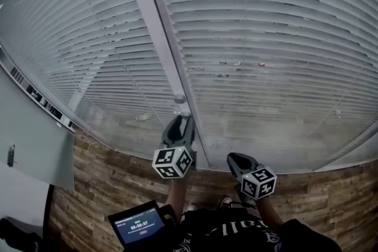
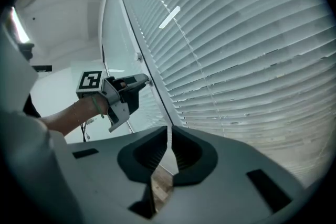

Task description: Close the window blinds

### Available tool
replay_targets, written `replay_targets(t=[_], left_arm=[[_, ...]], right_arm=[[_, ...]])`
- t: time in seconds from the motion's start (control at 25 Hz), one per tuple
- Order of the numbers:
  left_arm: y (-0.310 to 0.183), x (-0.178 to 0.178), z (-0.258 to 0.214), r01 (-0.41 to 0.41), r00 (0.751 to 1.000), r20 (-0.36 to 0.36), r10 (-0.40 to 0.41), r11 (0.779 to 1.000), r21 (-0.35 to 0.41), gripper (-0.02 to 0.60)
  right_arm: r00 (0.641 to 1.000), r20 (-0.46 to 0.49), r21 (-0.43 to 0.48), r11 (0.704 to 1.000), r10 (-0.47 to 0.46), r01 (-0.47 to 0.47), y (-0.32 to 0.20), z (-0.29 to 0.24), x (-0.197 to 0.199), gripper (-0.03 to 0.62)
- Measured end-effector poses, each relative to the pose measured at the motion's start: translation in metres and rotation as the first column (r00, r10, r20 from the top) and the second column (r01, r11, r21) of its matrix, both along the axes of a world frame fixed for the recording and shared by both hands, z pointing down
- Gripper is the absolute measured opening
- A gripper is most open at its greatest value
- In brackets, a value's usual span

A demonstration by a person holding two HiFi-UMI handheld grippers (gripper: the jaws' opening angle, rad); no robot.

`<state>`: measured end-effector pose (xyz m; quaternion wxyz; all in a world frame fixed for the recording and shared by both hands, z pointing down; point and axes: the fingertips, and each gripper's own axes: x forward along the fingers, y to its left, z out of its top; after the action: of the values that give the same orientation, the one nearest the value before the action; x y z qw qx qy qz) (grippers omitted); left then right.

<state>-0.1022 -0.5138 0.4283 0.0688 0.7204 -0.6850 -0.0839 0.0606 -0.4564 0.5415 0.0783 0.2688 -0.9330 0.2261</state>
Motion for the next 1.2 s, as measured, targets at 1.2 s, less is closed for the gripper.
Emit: replay_targets(t=[1.2], left_arm=[[0.012, 0.001, 0.008, -0.103, 0.987, -0.125, 0.105, 0.994, 0.022, 0.127]], right_arm=[[0.996, 0.001, -0.008, 0.996, 0.085, -0.085, 0.002, 0.001, 0.004, 0.04]])
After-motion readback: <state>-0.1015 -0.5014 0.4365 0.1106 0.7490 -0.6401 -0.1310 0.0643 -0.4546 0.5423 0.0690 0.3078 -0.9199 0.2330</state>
